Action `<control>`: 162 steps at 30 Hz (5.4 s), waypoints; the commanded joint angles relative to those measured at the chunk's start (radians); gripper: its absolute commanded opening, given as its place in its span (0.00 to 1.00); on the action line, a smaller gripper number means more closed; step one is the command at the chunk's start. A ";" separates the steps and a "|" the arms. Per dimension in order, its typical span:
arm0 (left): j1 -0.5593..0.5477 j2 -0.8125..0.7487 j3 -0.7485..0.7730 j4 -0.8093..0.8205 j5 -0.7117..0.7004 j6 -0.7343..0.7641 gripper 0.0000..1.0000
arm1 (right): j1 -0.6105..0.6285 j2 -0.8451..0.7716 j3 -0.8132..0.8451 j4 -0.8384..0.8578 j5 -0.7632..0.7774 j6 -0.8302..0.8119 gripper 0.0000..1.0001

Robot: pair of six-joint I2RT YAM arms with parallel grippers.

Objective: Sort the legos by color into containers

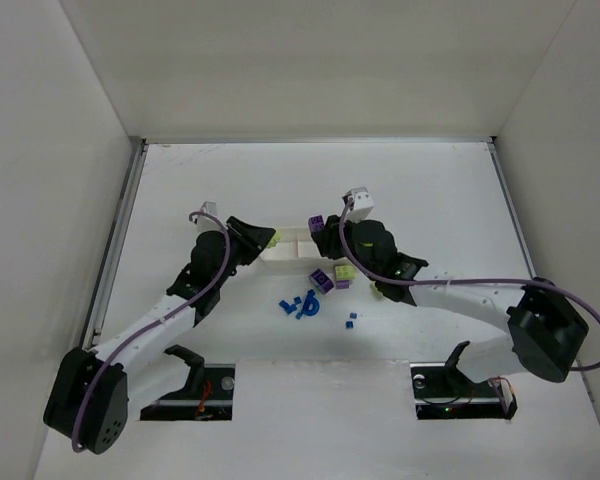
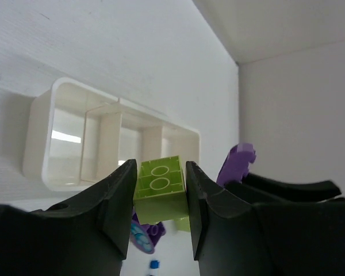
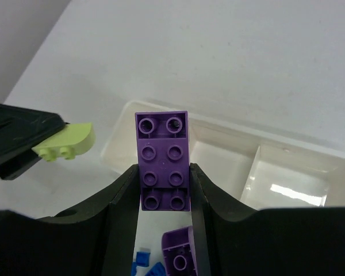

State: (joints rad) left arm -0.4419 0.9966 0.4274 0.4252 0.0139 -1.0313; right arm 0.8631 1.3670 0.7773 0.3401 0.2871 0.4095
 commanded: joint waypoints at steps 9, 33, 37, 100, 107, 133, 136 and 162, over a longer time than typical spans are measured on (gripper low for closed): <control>-0.166 0.066 0.096 -0.048 -0.233 0.293 0.08 | -0.048 0.164 0.073 0.010 -0.048 0.057 0.35; -0.179 0.261 0.189 -0.028 -0.333 0.425 0.13 | -0.077 -0.046 -0.081 -0.090 0.150 0.069 0.32; -0.185 0.274 0.188 -0.022 -0.356 0.453 0.17 | -0.042 -0.164 -0.148 -0.205 0.312 0.103 0.58; -0.289 0.165 0.117 0.046 -0.299 0.382 0.48 | -0.055 -0.176 -0.150 -0.696 0.262 0.281 0.24; -0.358 0.119 0.166 0.011 -0.286 0.335 0.50 | -0.052 -0.353 -0.164 -0.621 0.213 0.250 0.24; -0.392 -0.065 0.030 0.152 -0.241 0.217 0.57 | -0.166 -0.191 -0.138 0.157 -0.523 0.637 0.27; -0.389 -0.058 0.040 0.123 -0.242 0.217 0.56 | -0.166 -0.178 -0.135 0.158 -0.532 0.637 0.27; -0.393 0.025 0.063 0.107 -0.241 0.119 0.27 | -0.125 -0.091 -0.144 0.231 -0.470 0.534 0.26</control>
State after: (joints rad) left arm -0.8352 1.0199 0.4644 0.5049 -0.2333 -0.9016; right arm 0.7280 1.2720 0.6086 0.4576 -0.1947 0.9653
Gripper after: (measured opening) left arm 0.283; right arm 0.515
